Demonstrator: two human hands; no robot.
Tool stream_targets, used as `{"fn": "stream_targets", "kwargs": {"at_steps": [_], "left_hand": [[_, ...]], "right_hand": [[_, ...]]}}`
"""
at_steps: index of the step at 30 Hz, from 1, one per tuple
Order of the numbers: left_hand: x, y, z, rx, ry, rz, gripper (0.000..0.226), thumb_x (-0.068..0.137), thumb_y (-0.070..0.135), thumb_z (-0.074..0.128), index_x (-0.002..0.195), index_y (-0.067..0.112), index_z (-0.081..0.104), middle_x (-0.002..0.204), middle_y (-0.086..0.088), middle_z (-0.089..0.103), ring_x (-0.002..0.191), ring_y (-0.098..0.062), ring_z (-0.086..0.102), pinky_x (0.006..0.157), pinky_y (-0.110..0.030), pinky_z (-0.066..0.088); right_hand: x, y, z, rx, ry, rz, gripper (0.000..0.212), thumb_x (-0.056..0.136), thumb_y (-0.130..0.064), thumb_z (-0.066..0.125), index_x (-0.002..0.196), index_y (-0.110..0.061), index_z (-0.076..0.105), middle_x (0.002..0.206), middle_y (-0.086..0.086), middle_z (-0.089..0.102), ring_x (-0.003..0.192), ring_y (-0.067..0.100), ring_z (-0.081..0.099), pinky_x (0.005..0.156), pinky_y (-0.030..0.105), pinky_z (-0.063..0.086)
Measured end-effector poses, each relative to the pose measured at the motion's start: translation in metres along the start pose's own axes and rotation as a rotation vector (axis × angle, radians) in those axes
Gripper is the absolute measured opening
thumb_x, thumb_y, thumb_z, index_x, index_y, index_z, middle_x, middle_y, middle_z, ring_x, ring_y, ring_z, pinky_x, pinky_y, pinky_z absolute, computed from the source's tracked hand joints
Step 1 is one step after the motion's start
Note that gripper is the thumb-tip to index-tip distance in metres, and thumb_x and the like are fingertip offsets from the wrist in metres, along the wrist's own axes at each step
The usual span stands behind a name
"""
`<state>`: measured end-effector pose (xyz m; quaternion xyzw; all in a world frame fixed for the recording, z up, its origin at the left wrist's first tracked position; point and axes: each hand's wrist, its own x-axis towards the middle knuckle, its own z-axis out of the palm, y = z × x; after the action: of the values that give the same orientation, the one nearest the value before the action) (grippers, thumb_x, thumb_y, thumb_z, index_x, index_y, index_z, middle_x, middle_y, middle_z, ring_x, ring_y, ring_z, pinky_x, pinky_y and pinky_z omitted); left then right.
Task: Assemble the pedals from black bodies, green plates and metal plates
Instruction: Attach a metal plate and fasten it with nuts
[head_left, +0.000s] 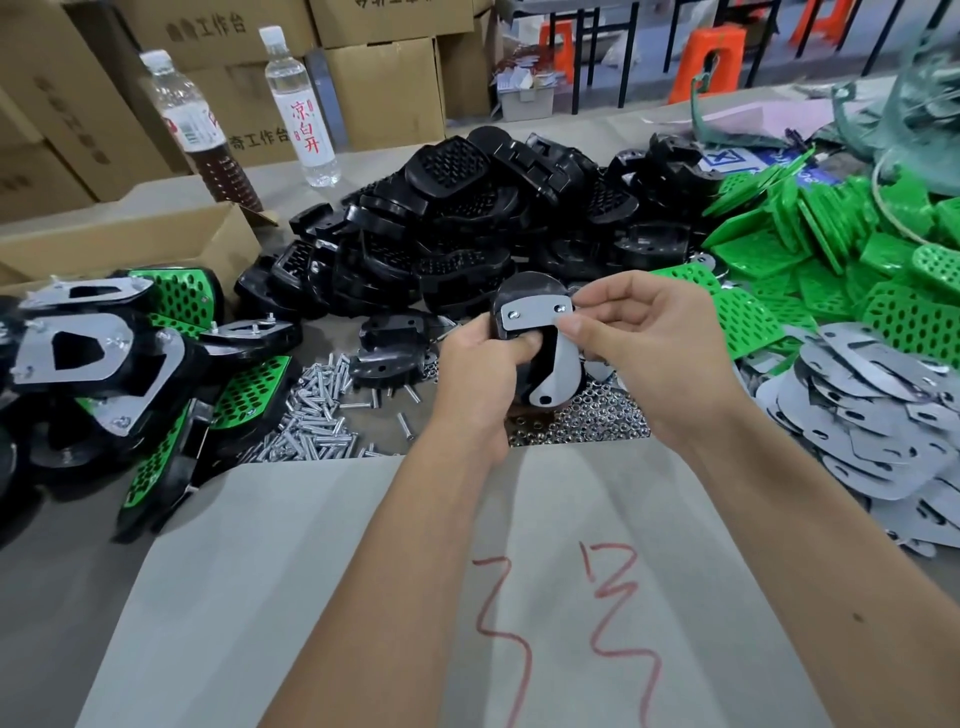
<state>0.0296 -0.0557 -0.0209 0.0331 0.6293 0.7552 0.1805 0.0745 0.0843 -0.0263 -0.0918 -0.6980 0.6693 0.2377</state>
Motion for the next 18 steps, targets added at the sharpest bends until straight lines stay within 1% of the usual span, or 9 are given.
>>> {"fn": "stream_targets", "kwargs": {"at_steps": [1, 3, 7, 9, 11, 12, 14, 16, 18], "left_hand": [[0.0001, 0.0003, -0.0004, -0.006, -0.003, -0.001, 0.026, 0.099, -0.003, 0.058, 0.11, 0.011, 0.076, 0.105, -0.015, 0.079, 0.093, -0.034, 0.077, 0.09, -0.061, 0.061], [0.0004, 0.0004, -0.0016, -0.007, -0.004, 0.004, 0.025, 0.098, -0.002, 0.059, 0.108, 0.013, 0.077, 0.099, -0.011, 0.08, 0.084, -0.025, 0.078, 0.082, -0.049, 0.064], [0.0017, -0.0006, -0.002, -0.004, 0.0, -0.008, 0.025, 0.099, -0.002, 0.058, 0.105, 0.014, 0.077, 0.091, -0.005, 0.08, 0.075, -0.017, 0.076, 0.07, -0.038, 0.064], [0.0018, -0.0013, -0.0013, 0.02, 0.014, -0.003, 0.025, 0.099, -0.002, 0.059, 0.109, 0.013, 0.076, 0.093, -0.005, 0.08, 0.079, -0.017, 0.076, 0.068, -0.034, 0.063], [0.0015, -0.002, -0.0001, 0.039, 0.029, 0.008, 0.025, 0.099, -0.001, 0.059, 0.112, 0.011, 0.076, 0.102, -0.008, 0.08, 0.09, -0.023, 0.076, 0.08, -0.04, 0.062], [0.001, -0.0023, 0.001, 0.038, 0.033, 0.011, 0.024, 0.099, -0.001, 0.059, 0.111, 0.012, 0.076, 0.106, -0.01, 0.08, 0.095, -0.026, 0.076, 0.086, -0.044, 0.061], [-0.0005, -0.0029, 0.002, 0.015, 0.049, 0.013, 0.024, 0.099, 0.0, 0.06, 0.107, 0.015, 0.076, 0.107, -0.011, 0.08, 0.097, -0.027, 0.076, 0.095, -0.05, 0.059], [-0.0014, -0.0036, 0.0036, 0.016, 0.067, 0.022, 0.023, 0.099, 0.001, 0.061, 0.104, 0.017, 0.077, 0.105, -0.01, 0.08, 0.099, -0.031, 0.075, 0.1, -0.056, 0.058], [-0.0017, -0.005, 0.0049, 0.024, 0.088, 0.039, 0.021, 0.099, 0.001, 0.063, 0.104, 0.017, 0.077, 0.108, -0.011, 0.08, 0.108, -0.037, 0.074, 0.101, -0.06, 0.056]], "right_hand": [[-0.0003, -0.0002, 0.0004, 0.005, 0.001, -0.001, 0.019, 0.081, -0.003, 0.087, 0.088, -0.015, 0.074, 0.08, 0.006, 0.079, 0.07, 0.019, 0.073, 0.071, 0.04, 0.061], [-0.001, -0.0008, 0.0021, 0.0, 0.011, -0.009, 0.019, 0.08, -0.004, 0.087, 0.087, -0.016, 0.074, 0.08, 0.006, 0.079, 0.07, 0.018, 0.073, 0.071, 0.037, 0.063], [-0.0017, -0.0006, 0.0041, -0.025, 0.035, 0.002, 0.02, 0.079, -0.005, 0.089, 0.084, -0.015, 0.073, 0.077, 0.004, 0.078, 0.063, 0.014, 0.071, 0.062, 0.028, 0.06], [-0.0024, -0.0007, 0.0046, -0.067, 0.058, 0.005, 0.02, 0.078, -0.007, 0.09, 0.084, -0.015, 0.072, 0.074, 0.003, 0.078, 0.058, 0.012, 0.068, 0.057, 0.025, 0.055], [-0.0034, -0.0005, 0.0052, -0.12, 0.096, 0.008, 0.022, 0.077, -0.012, 0.091, 0.084, -0.015, 0.07, 0.073, 0.002, 0.077, 0.057, 0.012, 0.069, 0.057, 0.026, 0.053], [-0.0039, 0.0, 0.0052, -0.157, 0.126, 0.009, 0.024, 0.076, -0.016, 0.092, 0.084, -0.017, 0.069, 0.072, 0.0, 0.076, 0.06, 0.015, 0.071, 0.057, 0.029, 0.053], [-0.0047, 0.0008, 0.0049, -0.253, 0.202, 0.019, 0.031, 0.07, -0.03, 0.096, 0.082, -0.021, 0.068, 0.073, -0.004, 0.069, 0.067, 0.023, 0.073, 0.059, 0.036, 0.054], [-0.0042, 0.0014, 0.0032, -0.311, 0.239, 0.033, 0.035, 0.068, -0.039, 0.096, 0.077, -0.02, 0.068, 0.068, -0.004, 0.061, 0.062, 0.019, 0.065, 0.059, 0.033, 0.05], [-0.0045, 0.0027, 0.0031, -0.307, 0.185, 0.049, 0.031, 0.075, -0.036, 0.093, 0.073, -0.016, 0.069, 0.058, -0.007, 0.059, 0.052, 0.009, 0.052, 0.053, 0.024, 0.043]]}}
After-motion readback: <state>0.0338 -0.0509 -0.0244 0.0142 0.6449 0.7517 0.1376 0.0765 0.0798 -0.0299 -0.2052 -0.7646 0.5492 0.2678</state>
